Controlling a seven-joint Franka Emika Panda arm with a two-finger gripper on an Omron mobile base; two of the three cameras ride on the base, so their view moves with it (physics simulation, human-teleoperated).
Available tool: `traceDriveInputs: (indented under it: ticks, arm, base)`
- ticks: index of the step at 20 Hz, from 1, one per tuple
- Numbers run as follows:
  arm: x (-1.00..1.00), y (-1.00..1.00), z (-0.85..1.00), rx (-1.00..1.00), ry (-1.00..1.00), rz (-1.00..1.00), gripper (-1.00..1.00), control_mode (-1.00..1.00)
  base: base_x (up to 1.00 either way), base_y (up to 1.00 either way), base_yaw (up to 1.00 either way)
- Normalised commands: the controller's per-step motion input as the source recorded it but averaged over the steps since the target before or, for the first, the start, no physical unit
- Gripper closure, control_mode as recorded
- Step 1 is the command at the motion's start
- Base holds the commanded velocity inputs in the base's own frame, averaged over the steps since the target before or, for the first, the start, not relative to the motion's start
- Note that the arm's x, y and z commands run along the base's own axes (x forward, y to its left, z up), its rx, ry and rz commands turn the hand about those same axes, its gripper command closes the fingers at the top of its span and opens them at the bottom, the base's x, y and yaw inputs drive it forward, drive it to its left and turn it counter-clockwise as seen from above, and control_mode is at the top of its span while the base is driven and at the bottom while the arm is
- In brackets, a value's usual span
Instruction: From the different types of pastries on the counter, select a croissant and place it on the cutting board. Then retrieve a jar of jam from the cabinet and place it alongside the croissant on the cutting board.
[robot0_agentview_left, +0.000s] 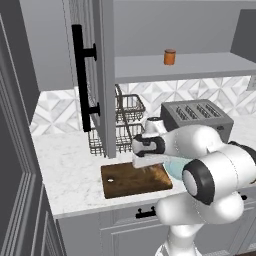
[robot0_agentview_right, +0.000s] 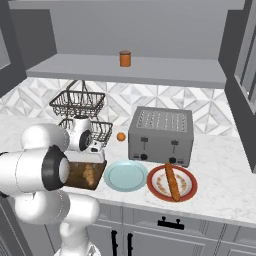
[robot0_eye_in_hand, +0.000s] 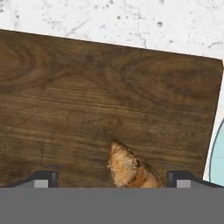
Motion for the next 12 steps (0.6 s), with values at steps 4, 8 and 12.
traceDriveInputs:
  ticks: [4,8,12]
  arm:
    - [0.0,0.01,1.0,0.05,-0.24,0.0,-1.0,-1.0]
    - [0.0,0.0,1.0,0.03,-0.33,-0.05,-1.0,-1.0]
    - [-0.18,0.0,1.0,0.0,-0.54,-0.13,-1.0,-1.0]
  base:
    - [0.0,0.0,0.0]
    - [0.0,0.0,0.0]
    - [0.0,0.0,0.0]
